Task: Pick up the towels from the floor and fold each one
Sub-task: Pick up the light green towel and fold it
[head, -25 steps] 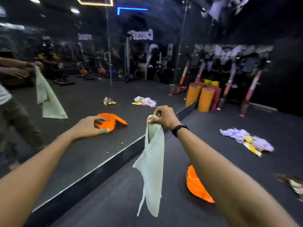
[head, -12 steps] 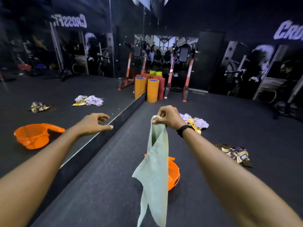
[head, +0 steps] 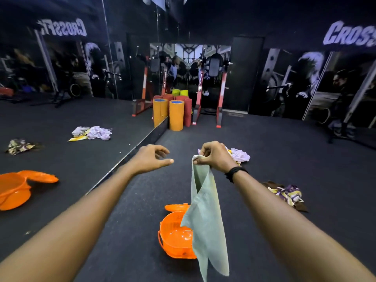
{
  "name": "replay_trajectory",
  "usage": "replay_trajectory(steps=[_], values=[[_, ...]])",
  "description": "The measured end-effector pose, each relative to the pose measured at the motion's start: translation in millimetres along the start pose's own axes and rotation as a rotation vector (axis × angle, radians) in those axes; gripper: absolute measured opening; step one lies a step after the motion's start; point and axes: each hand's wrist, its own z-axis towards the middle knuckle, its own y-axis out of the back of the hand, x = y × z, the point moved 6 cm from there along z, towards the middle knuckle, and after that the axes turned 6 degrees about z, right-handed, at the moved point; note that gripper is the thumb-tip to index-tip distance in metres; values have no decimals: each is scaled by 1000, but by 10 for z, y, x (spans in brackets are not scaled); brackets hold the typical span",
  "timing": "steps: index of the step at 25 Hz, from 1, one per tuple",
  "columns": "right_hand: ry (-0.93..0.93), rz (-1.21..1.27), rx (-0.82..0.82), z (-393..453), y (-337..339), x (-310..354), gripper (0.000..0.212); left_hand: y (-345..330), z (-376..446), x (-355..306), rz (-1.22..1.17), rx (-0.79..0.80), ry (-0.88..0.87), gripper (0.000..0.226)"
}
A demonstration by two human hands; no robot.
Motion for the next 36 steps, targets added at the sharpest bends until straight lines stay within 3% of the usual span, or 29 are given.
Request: replay_trajectory(steps=[5, 9, 13, 18, 22, 26, 29, 36], values=[[-8, -25, -17, 533, 78, -354, 27, -428, 786, -478, -69, -14, -183, 35], [-7, -24, -16, 1081, 205, -570, 28, -621, 1543, -551, -61, -6, -277, 11], [-83, -59, -58, 1589, 393, -907, 13, -546, 2246, -529, -58, -62, -308, 9], [-202, -329, 50, 1928, 485, -1687, 30, -267, 2901, -223, -160, -244, -205, 17], [-302, -417, 148, 2277, 450, -2479, 23, -56, 3284, 130, -158, -423, -80, 17], [-275, -477, 167, 2590, 521, -2647, 48, 43, 3454, 360, -138, -556, 52, 12], [-257, -332, 114, 2869, 710, -2701, 54, 136, 3535, 499, -170, -666, 188, 12], [-229, 196, -230, 3402, 1099, -2690, 27, 115, 3535, 849, -282, -723, 306, 11]])
